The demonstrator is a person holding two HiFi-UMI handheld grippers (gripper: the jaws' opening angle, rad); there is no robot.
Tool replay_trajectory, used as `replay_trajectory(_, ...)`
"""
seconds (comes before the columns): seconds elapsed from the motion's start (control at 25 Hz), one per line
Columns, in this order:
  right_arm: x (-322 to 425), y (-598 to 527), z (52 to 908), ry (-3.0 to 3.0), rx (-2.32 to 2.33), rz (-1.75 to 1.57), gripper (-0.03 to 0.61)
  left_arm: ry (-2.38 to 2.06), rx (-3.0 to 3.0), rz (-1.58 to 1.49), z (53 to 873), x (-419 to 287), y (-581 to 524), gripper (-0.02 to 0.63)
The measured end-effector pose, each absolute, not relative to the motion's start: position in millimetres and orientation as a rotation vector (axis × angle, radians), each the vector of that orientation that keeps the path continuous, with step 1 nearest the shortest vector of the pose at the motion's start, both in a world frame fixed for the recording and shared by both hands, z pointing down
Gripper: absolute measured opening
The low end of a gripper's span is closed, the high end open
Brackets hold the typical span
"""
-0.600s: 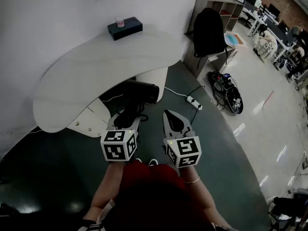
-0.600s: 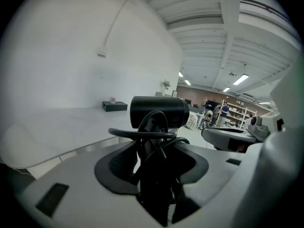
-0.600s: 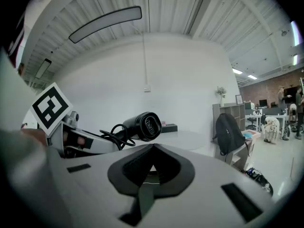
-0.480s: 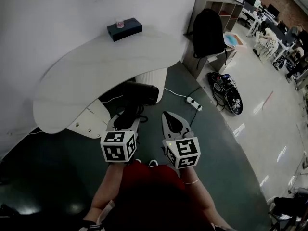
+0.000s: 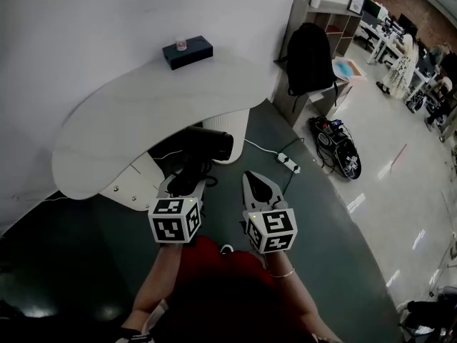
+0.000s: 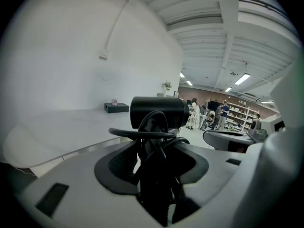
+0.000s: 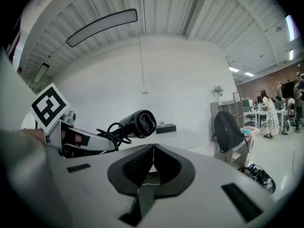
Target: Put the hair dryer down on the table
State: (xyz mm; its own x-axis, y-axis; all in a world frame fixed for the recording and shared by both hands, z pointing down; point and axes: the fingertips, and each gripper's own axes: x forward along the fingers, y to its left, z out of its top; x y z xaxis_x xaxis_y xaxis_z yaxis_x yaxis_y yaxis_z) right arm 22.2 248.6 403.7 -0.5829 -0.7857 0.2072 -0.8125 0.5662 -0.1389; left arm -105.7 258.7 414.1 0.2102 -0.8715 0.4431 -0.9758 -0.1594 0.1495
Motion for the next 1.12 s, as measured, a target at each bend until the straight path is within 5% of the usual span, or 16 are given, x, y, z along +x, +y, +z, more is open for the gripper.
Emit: replay_trajectory(1.12, 6, 95, 430, -2.556, 1.435, 0.458, 0.015, -1.629, 2.072, 0.409, 442, -137, 87, 0.209)
